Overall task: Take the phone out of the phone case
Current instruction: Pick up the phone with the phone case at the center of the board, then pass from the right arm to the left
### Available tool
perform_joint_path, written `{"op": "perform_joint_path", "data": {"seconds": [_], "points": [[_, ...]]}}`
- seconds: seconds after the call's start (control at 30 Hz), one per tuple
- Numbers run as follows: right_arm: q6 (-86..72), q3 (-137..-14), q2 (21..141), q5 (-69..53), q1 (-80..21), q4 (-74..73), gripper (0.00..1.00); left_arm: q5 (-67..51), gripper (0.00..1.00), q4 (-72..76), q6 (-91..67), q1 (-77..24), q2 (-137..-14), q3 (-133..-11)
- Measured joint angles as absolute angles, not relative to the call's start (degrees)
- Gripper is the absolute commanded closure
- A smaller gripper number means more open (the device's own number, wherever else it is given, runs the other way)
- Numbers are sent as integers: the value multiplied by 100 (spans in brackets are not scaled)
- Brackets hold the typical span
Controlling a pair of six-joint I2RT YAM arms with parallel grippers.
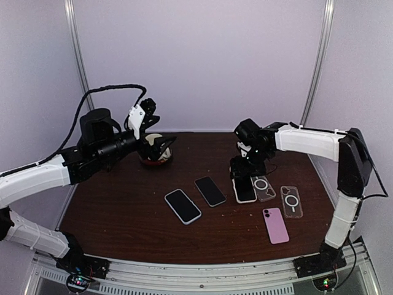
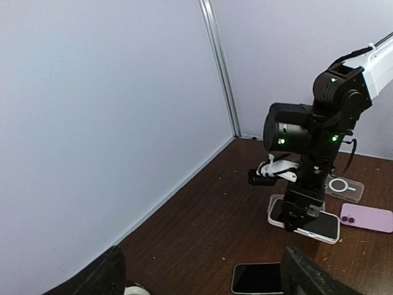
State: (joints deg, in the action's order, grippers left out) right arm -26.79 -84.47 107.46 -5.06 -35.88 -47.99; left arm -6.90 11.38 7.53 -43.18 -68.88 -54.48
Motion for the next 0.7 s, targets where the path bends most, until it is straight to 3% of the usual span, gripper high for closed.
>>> {"op": "perform_joint_path", "data": {"seconds": [0.17,0.4,0.7], "points": [[-3400,-7850,9817,-617,-3789,-4027,47,-744,20,980,-370,-4506,-6954,-5384],[-4558,-7131,8886,-659,-4386,-3026,48,-510,27,681,-1393,-5516,-7432,-5382],[-5343,-6718,8158,-342,-4995,-2681,52,-532,35,283,-2515,-6023,-7915,-5522]]}}
